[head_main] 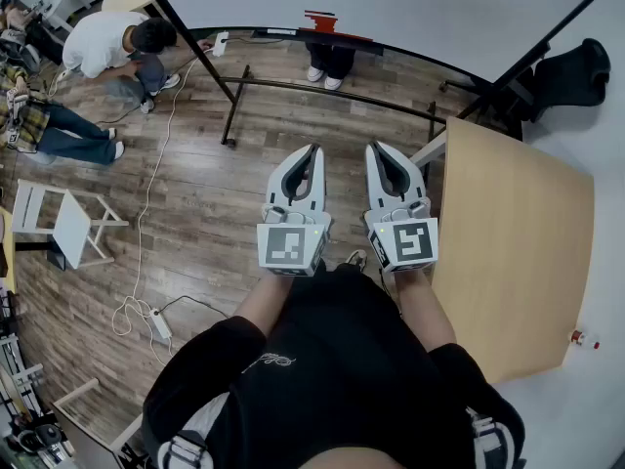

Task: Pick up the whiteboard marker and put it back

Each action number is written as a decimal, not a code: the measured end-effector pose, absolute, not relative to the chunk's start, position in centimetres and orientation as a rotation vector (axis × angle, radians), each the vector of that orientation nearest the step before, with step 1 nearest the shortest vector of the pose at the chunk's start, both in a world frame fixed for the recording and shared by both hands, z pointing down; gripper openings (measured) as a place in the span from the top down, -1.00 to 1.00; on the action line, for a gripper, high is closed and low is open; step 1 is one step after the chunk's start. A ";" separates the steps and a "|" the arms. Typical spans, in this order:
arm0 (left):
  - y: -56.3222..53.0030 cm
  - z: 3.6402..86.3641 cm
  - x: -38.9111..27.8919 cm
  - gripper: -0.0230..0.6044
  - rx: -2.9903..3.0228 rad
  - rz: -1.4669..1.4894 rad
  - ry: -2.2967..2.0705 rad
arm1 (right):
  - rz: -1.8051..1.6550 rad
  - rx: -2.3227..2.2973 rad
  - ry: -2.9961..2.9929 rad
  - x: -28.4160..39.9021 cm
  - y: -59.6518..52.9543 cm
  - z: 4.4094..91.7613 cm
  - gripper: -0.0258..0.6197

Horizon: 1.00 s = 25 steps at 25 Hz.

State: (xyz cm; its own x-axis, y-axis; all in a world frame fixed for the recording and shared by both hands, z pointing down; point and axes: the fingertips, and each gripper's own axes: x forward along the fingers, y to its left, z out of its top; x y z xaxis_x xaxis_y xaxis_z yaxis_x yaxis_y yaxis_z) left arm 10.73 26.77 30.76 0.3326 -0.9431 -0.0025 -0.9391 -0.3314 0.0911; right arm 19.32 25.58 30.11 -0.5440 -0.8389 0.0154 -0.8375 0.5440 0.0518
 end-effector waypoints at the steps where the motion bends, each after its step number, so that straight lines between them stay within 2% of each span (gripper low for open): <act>1: 26.8 30.7 10.8 0.91 2.505 -0.085 -1.771 | -0.060 1.480 -2.727 19.3 25.6 30.1 0.92; 15: 27.3 31.1 8.8 0.91 2.468 -0.067 -1.806 | -0.048 1.417 -2.799 16.5 25.7 30.0 0.92; 25: 25.9 32.2 -0.1 0.91 2.371 -0.048 -1.883 | -0.039 1.303 -2.815 7.8 23.8 31.3 0.92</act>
State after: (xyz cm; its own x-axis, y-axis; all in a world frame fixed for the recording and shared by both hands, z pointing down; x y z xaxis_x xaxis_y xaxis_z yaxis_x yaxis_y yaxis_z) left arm -0.09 25.93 32.17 0.2284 -0.9725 0.0459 -0.9689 -0.2224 0.1084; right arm 7.81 23.83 31.32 -0.6467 -0.7623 0.0253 -0.7613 0.6472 0.0394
